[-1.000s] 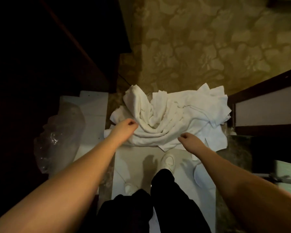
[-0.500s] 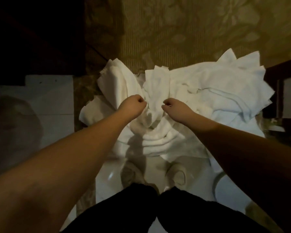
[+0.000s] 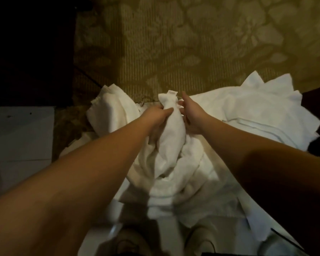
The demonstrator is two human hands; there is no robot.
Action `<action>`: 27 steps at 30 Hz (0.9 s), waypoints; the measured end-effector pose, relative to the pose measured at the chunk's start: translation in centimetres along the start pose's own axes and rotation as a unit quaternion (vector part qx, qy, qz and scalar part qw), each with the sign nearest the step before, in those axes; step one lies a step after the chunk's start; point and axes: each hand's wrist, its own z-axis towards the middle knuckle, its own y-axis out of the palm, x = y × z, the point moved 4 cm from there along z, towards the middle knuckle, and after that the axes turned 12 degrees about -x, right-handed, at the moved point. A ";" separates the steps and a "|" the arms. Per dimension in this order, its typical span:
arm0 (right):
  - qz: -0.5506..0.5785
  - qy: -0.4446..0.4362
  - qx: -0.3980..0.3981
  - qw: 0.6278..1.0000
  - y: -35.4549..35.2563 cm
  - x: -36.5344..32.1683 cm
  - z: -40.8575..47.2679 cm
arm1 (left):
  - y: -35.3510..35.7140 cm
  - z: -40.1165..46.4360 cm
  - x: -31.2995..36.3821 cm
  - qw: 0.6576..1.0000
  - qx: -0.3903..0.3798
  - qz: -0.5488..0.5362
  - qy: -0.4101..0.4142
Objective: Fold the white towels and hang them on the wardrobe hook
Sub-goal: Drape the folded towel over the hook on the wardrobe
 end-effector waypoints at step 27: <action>0.008 -0.241 -0.124 0.962 19.8 -20.5 -51.6 | 0.9 -55.4 25.6 0.941 0.016 -0.250 0.227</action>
